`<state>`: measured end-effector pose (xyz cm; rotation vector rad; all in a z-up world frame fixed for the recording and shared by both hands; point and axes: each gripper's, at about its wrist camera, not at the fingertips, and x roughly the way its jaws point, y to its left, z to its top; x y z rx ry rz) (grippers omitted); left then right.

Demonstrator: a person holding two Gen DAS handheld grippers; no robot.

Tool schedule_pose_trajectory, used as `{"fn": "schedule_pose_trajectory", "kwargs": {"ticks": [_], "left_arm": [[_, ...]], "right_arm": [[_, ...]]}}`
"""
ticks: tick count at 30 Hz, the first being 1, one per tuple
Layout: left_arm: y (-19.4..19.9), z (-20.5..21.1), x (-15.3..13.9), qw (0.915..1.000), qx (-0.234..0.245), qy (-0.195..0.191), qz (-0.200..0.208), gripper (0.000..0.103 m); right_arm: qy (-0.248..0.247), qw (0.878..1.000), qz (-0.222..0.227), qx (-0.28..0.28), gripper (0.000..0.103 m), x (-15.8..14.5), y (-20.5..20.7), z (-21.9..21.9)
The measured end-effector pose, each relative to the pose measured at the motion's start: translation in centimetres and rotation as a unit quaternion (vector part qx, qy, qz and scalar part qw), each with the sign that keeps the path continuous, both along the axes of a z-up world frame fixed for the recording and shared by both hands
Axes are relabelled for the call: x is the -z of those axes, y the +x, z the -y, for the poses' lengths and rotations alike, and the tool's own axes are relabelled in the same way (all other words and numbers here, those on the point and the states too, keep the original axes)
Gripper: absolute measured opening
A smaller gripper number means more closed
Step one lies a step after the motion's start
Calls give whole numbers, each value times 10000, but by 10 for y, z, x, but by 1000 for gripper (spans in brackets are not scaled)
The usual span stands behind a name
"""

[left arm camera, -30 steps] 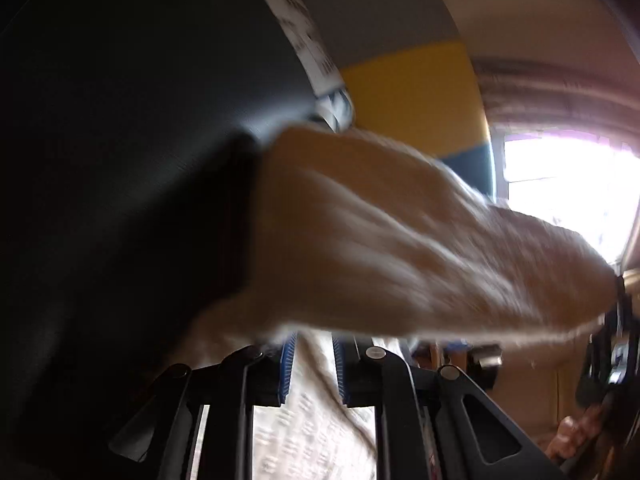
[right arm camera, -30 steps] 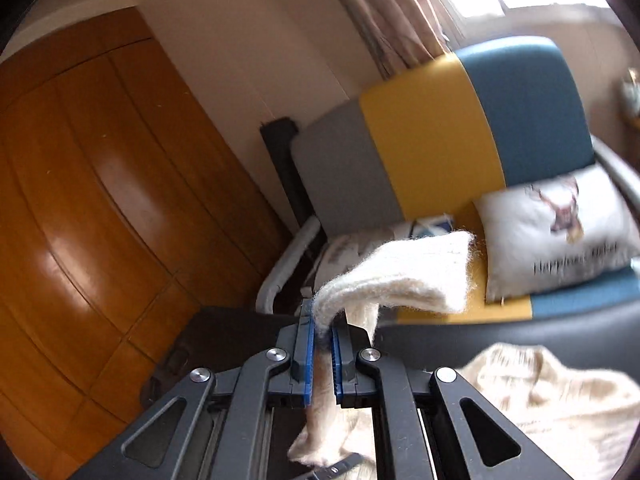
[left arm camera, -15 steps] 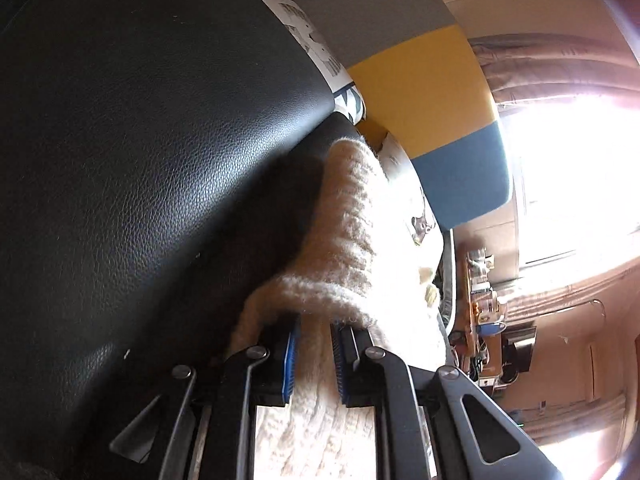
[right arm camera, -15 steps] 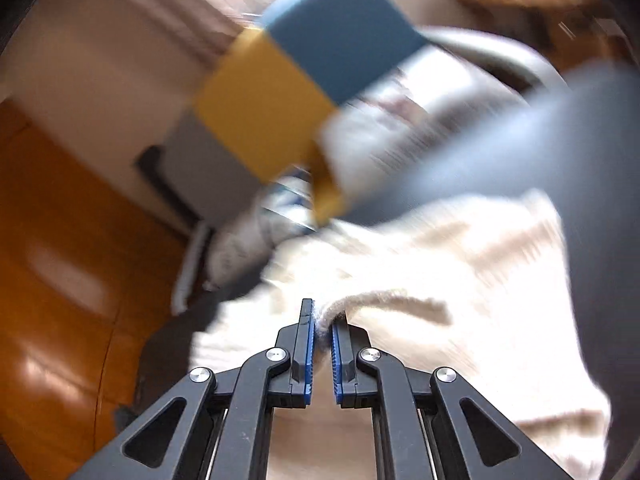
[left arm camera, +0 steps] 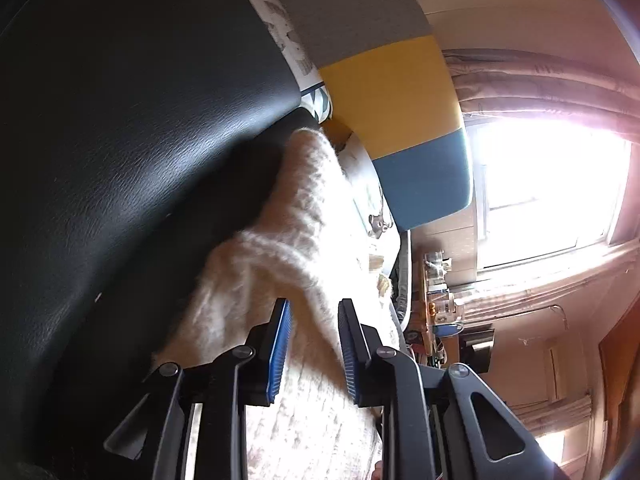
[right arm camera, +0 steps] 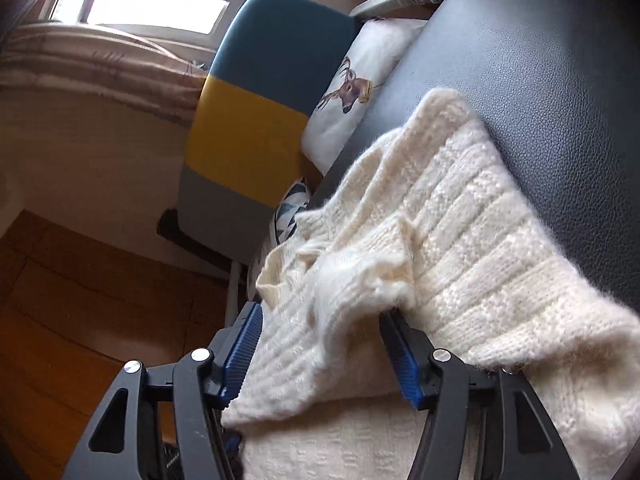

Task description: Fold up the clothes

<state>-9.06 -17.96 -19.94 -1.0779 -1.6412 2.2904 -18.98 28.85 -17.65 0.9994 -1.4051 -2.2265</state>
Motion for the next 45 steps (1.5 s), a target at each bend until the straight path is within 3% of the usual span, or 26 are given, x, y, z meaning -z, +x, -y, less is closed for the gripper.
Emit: {"fn": "schedule_pose_trajectory", "kwargs": {"ticks": [3,4,6,7,8,9,10,12,18,24,27,31,33,37,39,41,43,45], "left_arm": [[-19,-5,1,9995,32,-134,272,24],[-30,-5,4,9989,24,-152,433,24],[-35,-5,8,9984,57,-130,549,22],[-35,-5,6,9979,95,-346,533,20],[-35,-6,4,9970,133,-563,518,19],[-39,-11,3,9943,222,-862,579,17],[-38,-11,5,9933,297,-928,615,11],[-37,-11,7,9912,436,-1071,638,10],[-53,-24,4,9912,608,-1053,529,10],[-50,-38,-28,9857,795,-1483,31,13],[-54,-46,-14,9841,1051,-1352,478,13],[-53,-46,-11,9831,1062,-1394,536,11],[-51,-44,-11,9845,1015,-1326,541,11],[-29,-24,-5,9956,703,-531,305,22],[-13,-11,-3,9989,431,-151,144,24],[-1,1,-1,9996,171,225,13,25],[2,8,1,9979,-42,641,-101,28],[-7,8,1,9973,-29,729,-43,32]], "right_arm": [[104,9997,166,115,62,-1,-11,3],[283,9992,229,139,56,-3,-15,5],[786,9963,344,85,33,-9,-21,10],[1058,9938,338,-25,14,-14,-20,9],[1326,9908,242,-95,11,-21,-17,10],[1586,9873,20,-112,11,-34,-13,11],[1845,9825,-201,-129,11,-46,-9,12],[2300,9716,-545,-132,11,-66,-2,13],[2315,9722,341,-62,10,-14,-4,-10],[2259,9740,-145,66,11,-33,7,-18],[2518,9666,-421,211,11,-53,13,-21],[2625,9644,228,223,11,-23,7,-32],[2527,9669,248,238,8,-16,10,-37],[2820,9590,221,191,14,-26,13,-32],[3065,9511,151,348,24,-41,19,-31],[3297,9433,-101,368,49,-58,25,-22],[3539,9345,-376,24,59,-70,22,2],[3697,9256,-626,-514,64,-77,15,37]]}}
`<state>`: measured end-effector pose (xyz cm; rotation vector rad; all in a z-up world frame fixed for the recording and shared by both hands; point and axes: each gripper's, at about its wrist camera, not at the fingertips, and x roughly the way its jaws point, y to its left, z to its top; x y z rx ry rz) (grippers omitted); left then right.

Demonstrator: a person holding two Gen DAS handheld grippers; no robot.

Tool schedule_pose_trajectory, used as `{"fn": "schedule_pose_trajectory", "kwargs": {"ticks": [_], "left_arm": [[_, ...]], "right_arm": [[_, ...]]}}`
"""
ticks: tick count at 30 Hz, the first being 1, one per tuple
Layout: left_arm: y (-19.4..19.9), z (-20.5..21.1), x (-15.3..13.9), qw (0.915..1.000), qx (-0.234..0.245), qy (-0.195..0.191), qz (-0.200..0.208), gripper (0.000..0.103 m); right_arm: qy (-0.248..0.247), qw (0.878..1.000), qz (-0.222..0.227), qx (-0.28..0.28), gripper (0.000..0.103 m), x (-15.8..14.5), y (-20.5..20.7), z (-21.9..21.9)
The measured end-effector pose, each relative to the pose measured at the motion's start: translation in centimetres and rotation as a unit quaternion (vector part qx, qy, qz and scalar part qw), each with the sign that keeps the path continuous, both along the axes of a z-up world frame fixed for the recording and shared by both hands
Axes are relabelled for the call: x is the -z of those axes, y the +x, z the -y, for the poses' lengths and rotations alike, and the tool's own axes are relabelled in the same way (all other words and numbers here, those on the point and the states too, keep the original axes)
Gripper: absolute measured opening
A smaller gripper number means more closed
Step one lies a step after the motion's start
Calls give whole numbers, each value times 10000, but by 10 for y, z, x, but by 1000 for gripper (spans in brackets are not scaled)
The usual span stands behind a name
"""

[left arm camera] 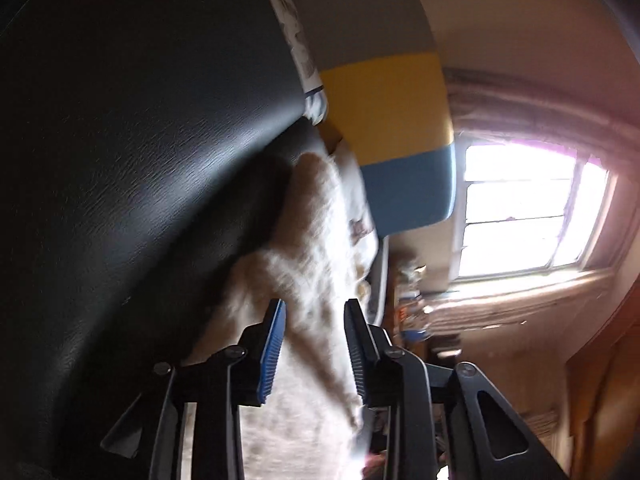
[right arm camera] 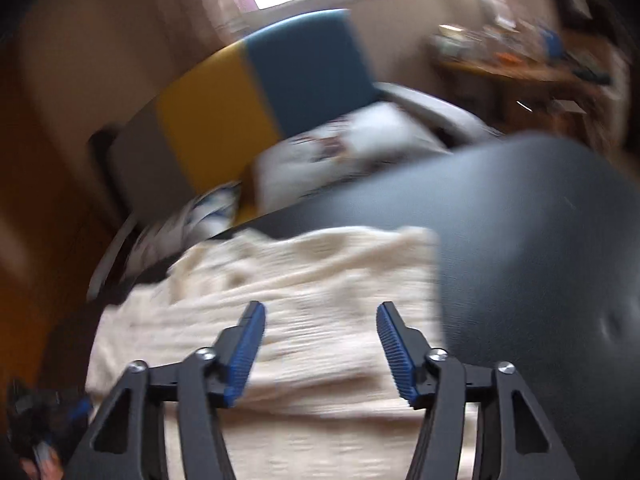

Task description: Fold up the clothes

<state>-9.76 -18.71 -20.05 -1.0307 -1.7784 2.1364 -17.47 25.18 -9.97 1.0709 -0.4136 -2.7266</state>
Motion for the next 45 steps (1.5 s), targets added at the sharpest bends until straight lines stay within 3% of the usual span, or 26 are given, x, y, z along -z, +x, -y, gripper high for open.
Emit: {"fn": "schedule_pose_trajectory", "kwargs": {"ticks": [3,6,8,9,12,15,17,20,24,27,32,36,38,42,45], "left_arm": [[-14,-1,0,9999,27,132,87,39],[-36,-7,9,9980,120,4,619,38],[-36,-7,9,9963,-61,-448,729,12],[-34,-6,10,9950,-96,-600,788,7],[-27,-4,12,9951,-27,-645,750,6],[-22,-6,-1,9925,115,-932,781,7],[-12,-8,-7,9910,128,-1117,731,8],[-5,-7,-36,9872,47,-1560,336,11],[-11,-18,-75,9700,359,-2383,-311,17],[-32,-31,-78,9574,728,-2757,-452,17],[-49,-42,-55,9435,1199,-3068,-353,17],[-41,-45,-34,9397,1339,-3117,-439,16],[-39,-48,-31,9372,1377,-3168,-491,16],[-38,-44,-28,9421,1332,-3031,-526,16],[-37,-41,-26,9457,1314,-2921,-559,16]], "right_arm": [[127,9964,46,-836,72,1,-11,56],[266,9918,190,-1233,72,13,-23,98],[317,9914,295,-1235,72,24,-26,112],[312,9919,368,-1176,72,31,-28,113],[390,9924,448,-1081,72,54,-26,108],[478,9919,287,-1140,72,56,-20,109],[621,9909,297,-1160,73,56,-19,113],[662,9904,291,-1181,75,56,-18,114],[431,9892,376,-1353,82,50,-23,109],[-95,9829,501,-1771,82,29,-35,112],[-1385,9444,946,-2827,96,-3,-81,153],[-1863,8957,1735,-3647,96,-9,-125,218],[-1664,8810,1958,-3973,102,-10,-143,252],[-1144,8594,2446,-4341,102,5,-175,301],[-886,8296,2980,-4637,102,25,-190,324]]}}
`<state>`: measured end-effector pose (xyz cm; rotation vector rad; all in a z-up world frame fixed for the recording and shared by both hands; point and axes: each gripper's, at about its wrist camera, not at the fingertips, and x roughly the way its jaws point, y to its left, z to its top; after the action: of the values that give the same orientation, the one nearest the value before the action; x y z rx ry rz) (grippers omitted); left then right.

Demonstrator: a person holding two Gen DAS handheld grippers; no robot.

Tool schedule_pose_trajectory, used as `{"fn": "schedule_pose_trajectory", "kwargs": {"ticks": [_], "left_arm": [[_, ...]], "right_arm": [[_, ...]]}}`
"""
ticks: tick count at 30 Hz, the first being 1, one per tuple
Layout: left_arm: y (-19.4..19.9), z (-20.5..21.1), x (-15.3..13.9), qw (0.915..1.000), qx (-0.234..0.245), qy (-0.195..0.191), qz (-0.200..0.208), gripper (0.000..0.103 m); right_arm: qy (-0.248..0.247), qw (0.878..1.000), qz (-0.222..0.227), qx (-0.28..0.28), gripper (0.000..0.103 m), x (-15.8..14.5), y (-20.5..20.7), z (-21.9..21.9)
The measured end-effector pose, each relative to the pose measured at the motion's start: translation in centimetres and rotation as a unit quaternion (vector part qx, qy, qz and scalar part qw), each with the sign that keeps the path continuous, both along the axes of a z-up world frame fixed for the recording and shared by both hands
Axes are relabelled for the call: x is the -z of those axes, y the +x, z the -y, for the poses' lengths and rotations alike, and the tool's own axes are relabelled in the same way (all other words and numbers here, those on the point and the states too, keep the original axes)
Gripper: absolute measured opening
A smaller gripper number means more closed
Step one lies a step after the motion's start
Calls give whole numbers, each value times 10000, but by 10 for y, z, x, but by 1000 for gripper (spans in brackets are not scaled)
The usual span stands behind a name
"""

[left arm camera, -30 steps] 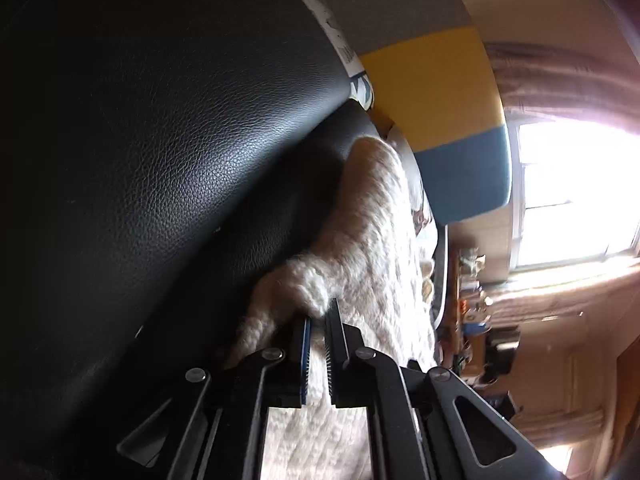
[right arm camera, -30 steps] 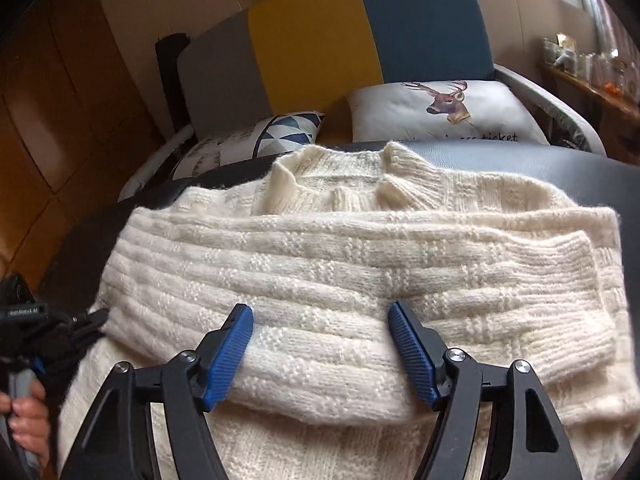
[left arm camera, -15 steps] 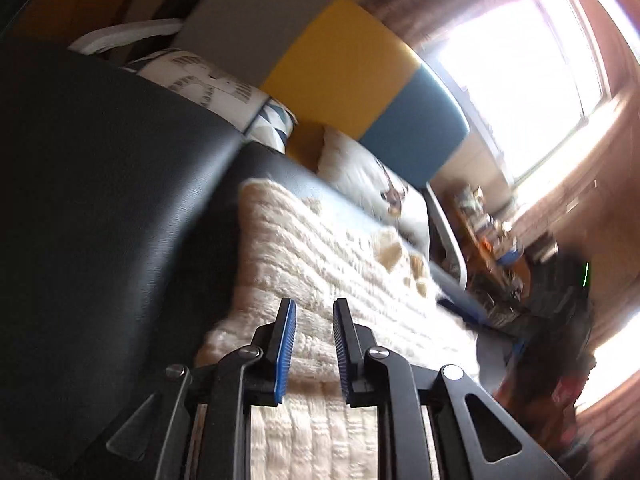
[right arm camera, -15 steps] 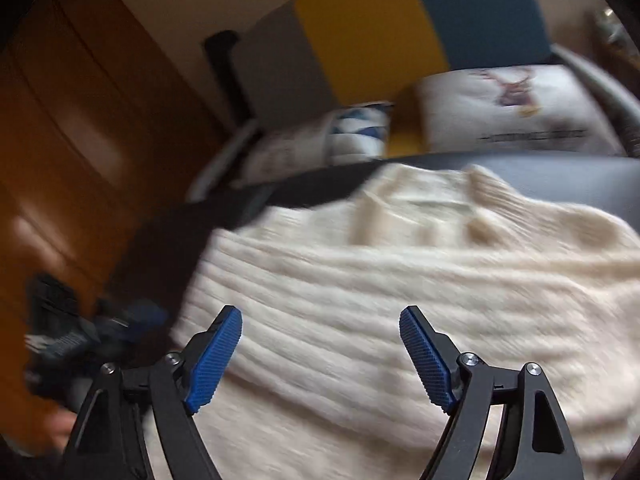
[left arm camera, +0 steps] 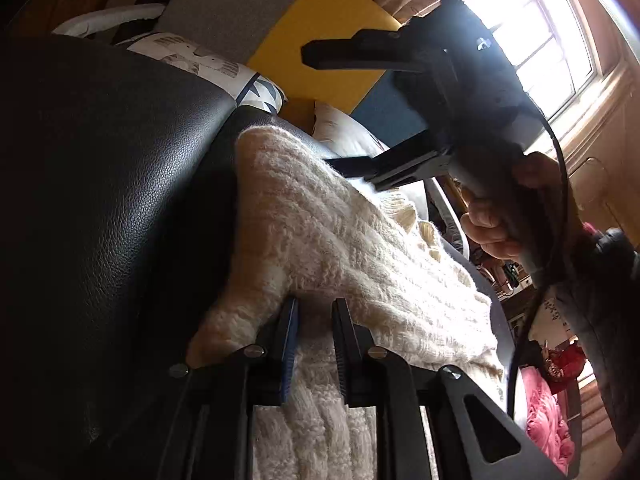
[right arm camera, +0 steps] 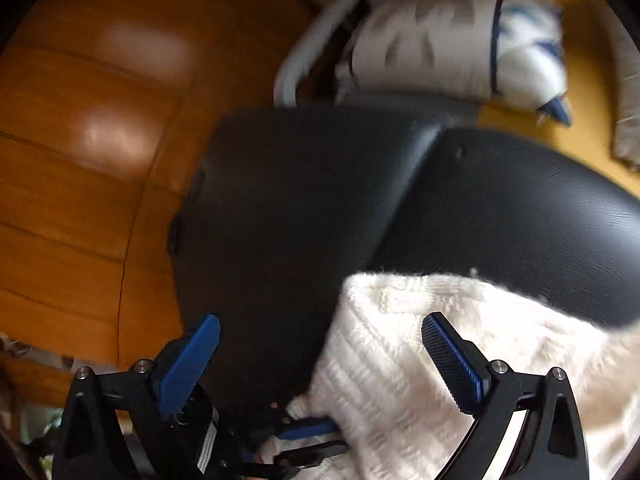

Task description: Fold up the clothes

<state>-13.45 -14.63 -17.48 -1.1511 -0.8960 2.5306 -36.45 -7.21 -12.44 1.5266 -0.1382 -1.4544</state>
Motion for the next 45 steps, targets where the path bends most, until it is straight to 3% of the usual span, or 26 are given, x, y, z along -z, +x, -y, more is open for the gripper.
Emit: {"fn": "schedule_pose_trajectory", "kwargs": {"ticks": [3,5,7,14,16,19,23,26,30,32,34,37,41,45], "left_arm": [[-5,2,5,9999,-7,115,-5,16],[-7,1,6,9999,-25,108,-8,16],[-8,1,5,10000,-28,53,-5,16],[-8,6,4,9999,-19,103,24,14],[-6,12,3,9997,13,244,34,14],[-4,15,-4,10000,85,47,2,15],[0,16,-15,9996,61,-255,-61,17],[0,19,-21,9994,-19,-330,-56,18],[-4,15,-28,9986,-107,-513,-87,20],[-8,8,-27,9981,-89,-601,-58,20],[-11,2,-29,9969,-130,-770,-47,20],[-11,-4,-29,9952,-161,-963,-2,20],[-11,-9,-24,9935,-174,-1117,112,20],[-10,-15,-19,9918,-160,-1269,58,21]], "right_arm": [[-73,9969,463,-624,102,10,3,19],[-600,9895,751,-1081,103,5,13,33],[-1027,9850,800,-1134,103,2,14,43],[-1485,9841,962,146,103,41,-5,32],[-1494,9849,760,425,103,33,-6,21],[-1215,9908,347,490,103,13,5,3],[-649,9909,-259,1150,103,-8,23,-65],[-325,9740,-567,2169,103,-17,43,-150],[159,9197,-814,3839,103,-22,78,-276],[182,8920,-888,4429,103,-20,93,-331],[-15,8731,-814,4806,100,-11,111,-372],[-321,8647,-763,4954,96,1,127,-401],[-744,8733,-829,4743,94,7,129,-405],[-764,8828,-774,4570,94,20,128,-396]]}}
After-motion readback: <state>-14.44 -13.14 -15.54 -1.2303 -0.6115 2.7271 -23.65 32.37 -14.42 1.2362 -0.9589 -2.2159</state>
